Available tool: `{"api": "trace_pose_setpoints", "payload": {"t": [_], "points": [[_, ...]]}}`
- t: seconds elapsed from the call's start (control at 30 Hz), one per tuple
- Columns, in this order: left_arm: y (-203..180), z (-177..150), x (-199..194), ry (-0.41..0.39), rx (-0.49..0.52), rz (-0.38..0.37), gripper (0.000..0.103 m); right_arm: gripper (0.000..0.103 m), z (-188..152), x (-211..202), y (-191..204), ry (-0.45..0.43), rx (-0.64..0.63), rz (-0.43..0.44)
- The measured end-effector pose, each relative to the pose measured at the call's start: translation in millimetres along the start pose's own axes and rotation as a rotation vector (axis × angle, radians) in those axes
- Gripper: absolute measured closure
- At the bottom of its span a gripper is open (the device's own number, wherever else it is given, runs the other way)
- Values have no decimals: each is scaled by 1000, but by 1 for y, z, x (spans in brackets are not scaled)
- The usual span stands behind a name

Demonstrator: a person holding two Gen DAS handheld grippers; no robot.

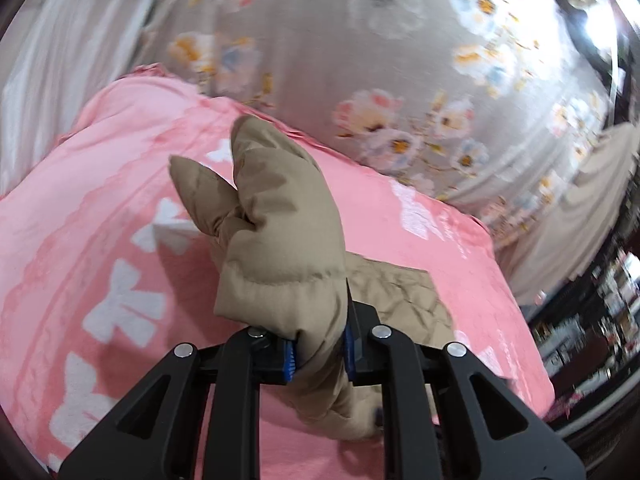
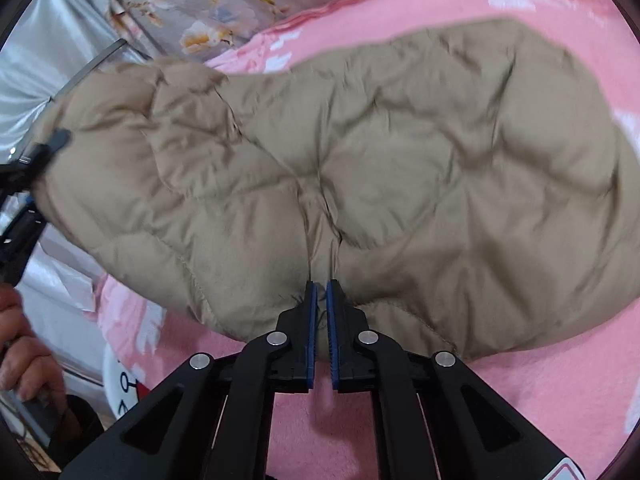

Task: Fold large clothes

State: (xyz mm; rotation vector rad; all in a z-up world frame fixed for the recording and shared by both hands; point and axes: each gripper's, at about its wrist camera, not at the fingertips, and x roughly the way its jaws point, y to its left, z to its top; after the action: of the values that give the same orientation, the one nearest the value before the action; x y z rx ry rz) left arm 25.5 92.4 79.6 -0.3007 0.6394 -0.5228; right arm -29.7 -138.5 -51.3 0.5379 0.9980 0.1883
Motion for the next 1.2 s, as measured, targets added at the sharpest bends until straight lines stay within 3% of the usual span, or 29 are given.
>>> {"api": "trace_pose_setpoints", "payload": {"t": [0.2, 0.37, 0.6, 0.67, 1.0, 1.2], "points": [[-69, -8, 16, 35, 141, -79, 87, 101, -9, 24, -6, -24, 9, 21], [-123, -17, 52, 109, 186, -177, 88, 101, -22, -14, -29, -50, 102, 80], [-172, -47, 121, 258, 239, -186, 88, 101, -48, -106, -70, -173, 68, -200], [-181, -61, 143, 307, 259, -175, 88, 101, -54, -122, -82, -188, 77, -239], [-209, -131, 189, 422, 404, -115, 88, 98, -59, -167, -115, -281, 163, -346], [-215, -154, 203, 450, 460, -95, 88, 96, -52, -185, -132, -317, 210, -332]]}}
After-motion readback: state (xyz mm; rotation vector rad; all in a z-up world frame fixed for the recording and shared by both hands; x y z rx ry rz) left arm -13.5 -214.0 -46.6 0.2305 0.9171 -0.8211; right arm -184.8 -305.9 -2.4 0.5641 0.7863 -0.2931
